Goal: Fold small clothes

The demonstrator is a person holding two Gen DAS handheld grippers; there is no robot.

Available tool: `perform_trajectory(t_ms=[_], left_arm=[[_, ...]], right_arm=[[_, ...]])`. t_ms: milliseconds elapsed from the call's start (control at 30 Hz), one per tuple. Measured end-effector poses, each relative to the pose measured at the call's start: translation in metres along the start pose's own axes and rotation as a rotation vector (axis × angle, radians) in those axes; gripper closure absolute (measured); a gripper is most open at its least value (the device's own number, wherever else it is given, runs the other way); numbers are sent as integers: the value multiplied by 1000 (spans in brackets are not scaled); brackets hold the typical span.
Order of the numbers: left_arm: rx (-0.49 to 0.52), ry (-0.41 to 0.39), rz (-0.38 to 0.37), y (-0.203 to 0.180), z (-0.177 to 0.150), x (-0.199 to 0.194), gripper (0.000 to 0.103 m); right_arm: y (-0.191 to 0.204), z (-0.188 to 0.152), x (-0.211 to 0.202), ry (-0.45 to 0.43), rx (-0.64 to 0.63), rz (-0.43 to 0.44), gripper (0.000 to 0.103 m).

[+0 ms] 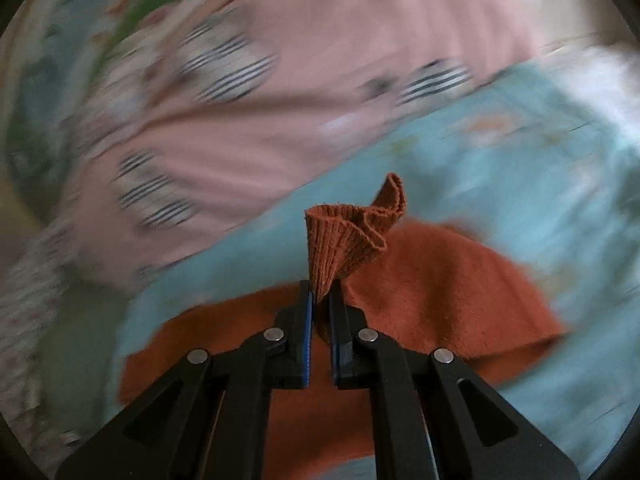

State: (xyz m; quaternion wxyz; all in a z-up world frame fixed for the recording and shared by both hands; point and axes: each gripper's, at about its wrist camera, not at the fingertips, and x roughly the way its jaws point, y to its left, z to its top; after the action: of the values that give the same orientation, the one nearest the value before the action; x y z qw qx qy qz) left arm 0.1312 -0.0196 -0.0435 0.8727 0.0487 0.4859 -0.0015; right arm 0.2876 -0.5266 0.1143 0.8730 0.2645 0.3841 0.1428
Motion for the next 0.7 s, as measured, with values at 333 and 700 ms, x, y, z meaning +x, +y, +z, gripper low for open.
perform_trajectory(t_ms=[333,700], left_arm=[[-64,-39,-53,36,-6,-8,2],[-103,-47,-219,46,12,10,2]], right_arm=[[166,-120,164,353,-33,297,95],[183,-165,223,518,41,326,74]])
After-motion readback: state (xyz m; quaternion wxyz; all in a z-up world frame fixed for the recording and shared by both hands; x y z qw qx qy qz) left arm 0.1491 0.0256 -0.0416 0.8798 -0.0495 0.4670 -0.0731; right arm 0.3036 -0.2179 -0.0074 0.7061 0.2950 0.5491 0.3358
